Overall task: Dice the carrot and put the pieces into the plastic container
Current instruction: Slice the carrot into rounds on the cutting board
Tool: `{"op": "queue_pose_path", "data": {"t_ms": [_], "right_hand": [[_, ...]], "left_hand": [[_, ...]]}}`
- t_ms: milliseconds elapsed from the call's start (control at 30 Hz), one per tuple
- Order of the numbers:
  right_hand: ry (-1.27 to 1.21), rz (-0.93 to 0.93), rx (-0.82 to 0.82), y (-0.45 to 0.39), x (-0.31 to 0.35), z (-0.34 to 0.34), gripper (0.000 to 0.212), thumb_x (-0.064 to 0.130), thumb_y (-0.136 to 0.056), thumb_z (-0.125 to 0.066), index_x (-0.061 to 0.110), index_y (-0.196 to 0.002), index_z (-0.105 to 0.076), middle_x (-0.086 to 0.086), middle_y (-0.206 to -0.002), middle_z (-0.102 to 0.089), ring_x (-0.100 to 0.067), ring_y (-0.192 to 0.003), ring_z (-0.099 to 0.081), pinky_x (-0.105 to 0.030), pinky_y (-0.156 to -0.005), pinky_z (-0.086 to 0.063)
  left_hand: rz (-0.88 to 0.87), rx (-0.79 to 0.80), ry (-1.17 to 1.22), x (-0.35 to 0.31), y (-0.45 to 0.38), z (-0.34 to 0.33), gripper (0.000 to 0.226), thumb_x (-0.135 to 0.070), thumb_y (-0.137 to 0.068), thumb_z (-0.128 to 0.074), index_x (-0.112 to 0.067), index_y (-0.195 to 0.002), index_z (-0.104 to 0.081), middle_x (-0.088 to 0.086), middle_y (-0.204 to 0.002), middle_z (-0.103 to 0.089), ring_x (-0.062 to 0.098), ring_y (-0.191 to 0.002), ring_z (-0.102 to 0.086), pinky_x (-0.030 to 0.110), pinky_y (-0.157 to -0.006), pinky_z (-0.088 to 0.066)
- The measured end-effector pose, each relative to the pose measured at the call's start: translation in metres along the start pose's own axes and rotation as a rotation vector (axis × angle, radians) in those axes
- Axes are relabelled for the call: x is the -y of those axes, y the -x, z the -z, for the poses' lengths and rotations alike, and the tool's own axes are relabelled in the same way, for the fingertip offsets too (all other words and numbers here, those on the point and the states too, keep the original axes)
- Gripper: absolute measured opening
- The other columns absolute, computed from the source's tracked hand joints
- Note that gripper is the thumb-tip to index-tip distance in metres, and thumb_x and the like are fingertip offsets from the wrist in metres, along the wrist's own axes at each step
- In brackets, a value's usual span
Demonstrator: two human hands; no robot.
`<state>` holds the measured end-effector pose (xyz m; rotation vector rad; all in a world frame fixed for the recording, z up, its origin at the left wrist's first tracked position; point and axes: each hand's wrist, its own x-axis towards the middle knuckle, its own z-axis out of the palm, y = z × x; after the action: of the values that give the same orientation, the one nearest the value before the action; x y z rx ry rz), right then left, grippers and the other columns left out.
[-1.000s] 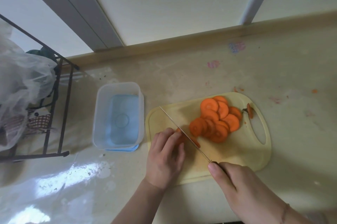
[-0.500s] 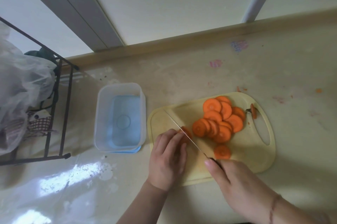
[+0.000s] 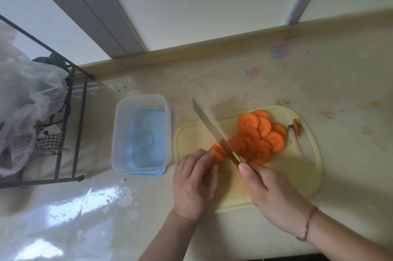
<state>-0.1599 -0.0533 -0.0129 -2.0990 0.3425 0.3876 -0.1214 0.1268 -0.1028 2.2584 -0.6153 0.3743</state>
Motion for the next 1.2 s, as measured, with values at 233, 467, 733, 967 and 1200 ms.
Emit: {"op": "queue_pose_path", "data": {"t_ms": [233, 467, 733, 967, 1200], "right_hand": [[0.081, -0.037, 0.08, 0.035, 0.001, 0.005, 0.063, 0.07, -0.076, -0.022, 0.013, -0.066, -0.047, -0.005, -0.056, -0.052, -0.014, -0.055, -0.045, -0.027, -0.057, -0.036], [0.127, -0.032, 0.106, 0.038, 0.001, 0.009, 0.056, 0.068, -0.079, -0.019, 0.019, -0.064, -0.044, 0.004, -0.057, -0.053, -0.012, -0.057, -0.046, -0.024, -0.057, -0.033], [0.089, -0.008, 0.11, 0.018, 0.003, -0.002, 0.059, 0.066, -0.082, -0.02, 0.018, -0.066, -0.05, -0.004, -0.059, -0.054, -0.011, -0.06, -0.05, -0.025, -0.061, -0.037], [0.074, -0.097, 0.149, 0.027, -0.013, 0.0, 0.063, 0.065, -0.08, -0.023, 0.013, -0.073, -0.057, -0.006, -0.063, -0.058, -0.013, -0.06, -0.051, -0.029, -0.066, -0.04], [0.036, 0.02, 0.028, -0.01, -0.001, -0.018, 0.057, 0.059, -0.084, -0.023, 0.012, -0.065, -0.051, 0.001, -0.052, -0.046, -0.012, -0.052, -0.045, -0.033, -0.057, -0.035]], "left_hand": [[0.001, 0.006, 0.063, -0.002, -0.002, 0.0, 0.035, -0.002, -0.083, -0.075, -0.016, -0.113, -0.062, 0.004, -0.113, -0.064, 0.028, -0.092, -0.063, 0.037, -0.082, -0.052], [-0.001, 0.014, 0.103, -0.003, -0.002, 0.001, 0.034, -0.001, -0.085, -0.073, -0.016, -0.114, -0.065, 0.004, -0.116, -0.065, 0.028, -0.094, -0.064, 0.038, -0.083, -0.052], [0.014, 0.031, 0.067, 0.003, 0.001, -0.001, 0.015, 0.001, -0.083, -0.076, 0.002, -0.098, -0.074, 0.011, -0.109, -0.069, 0.029, -0.091, -0.065, 0.035, -0.081, -0.053], [0.001, -0.01, 0.109, 0.003, 0.0, -0.002, 0.022, -0.002, -0.088, -0.072, -0.01, -0.108, -0.066, 0.007, -0.114, -0.065, 0.028, -0.092, -0.065, 0.032, -0.084, -0.053], [0.039, -0.018, 0.102, 0.0, 0.0, 0.001, 0.023, -0.007, -0.09, -0.068, -0.012, -0.113, -0.065, 0.003, -0.117, -0.061, 0.027, -0.097, -0.065, 0.035, -0.085, -0.053]]}}
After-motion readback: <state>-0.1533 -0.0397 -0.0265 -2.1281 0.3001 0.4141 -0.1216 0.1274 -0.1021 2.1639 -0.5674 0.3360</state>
